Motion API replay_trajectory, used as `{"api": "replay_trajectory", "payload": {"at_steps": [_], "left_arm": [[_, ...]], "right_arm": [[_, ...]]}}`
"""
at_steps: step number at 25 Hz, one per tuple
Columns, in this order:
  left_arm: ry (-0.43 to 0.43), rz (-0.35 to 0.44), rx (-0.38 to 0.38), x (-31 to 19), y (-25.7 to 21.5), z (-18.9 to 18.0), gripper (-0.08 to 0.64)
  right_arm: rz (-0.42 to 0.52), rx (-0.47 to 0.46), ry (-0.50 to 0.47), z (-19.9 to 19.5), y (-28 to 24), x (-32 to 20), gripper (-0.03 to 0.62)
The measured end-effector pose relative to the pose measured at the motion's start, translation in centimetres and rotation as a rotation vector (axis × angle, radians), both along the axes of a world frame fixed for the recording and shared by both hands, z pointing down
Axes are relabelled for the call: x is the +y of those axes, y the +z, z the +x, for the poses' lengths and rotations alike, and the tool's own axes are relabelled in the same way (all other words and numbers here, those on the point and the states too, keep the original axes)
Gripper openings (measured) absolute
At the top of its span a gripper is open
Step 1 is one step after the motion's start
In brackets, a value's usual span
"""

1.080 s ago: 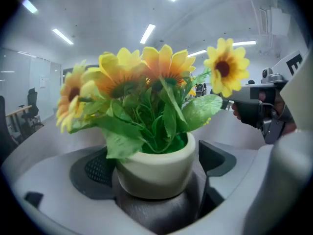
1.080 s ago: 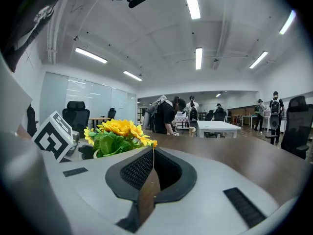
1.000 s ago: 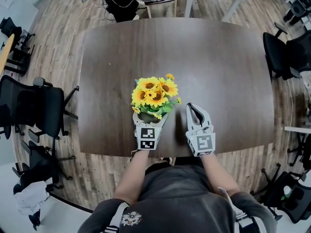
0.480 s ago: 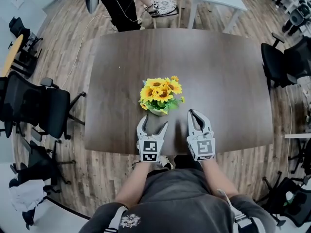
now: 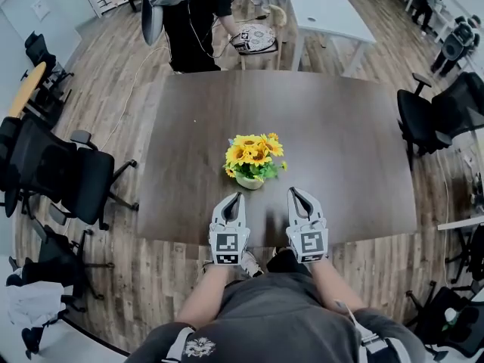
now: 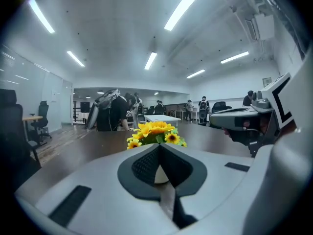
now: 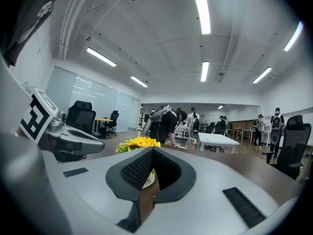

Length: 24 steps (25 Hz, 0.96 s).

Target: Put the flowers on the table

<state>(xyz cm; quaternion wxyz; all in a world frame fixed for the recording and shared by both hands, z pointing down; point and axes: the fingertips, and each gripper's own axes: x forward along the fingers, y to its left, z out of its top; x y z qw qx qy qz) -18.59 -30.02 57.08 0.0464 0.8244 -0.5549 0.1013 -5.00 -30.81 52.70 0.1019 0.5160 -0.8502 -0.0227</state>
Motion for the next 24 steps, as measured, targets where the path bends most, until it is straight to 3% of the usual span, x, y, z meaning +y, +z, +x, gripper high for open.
{"api": "replay_trajectory", "payload": {"at_steps": [10,24], "left_arm": [[-0.013,0.109,0.032,0.2,-5.3,-1.3,0.008],[-0.031,0.119,0.003,-0.2,-5.8,-2.8,0.008]], "right_arm": [[0.095,-0.026,-0.006,-1.5,-4.7,0.4,0.023],[0.112,-0.011,-0.006,-2.5,-5.3,0.6,0.023]]}}
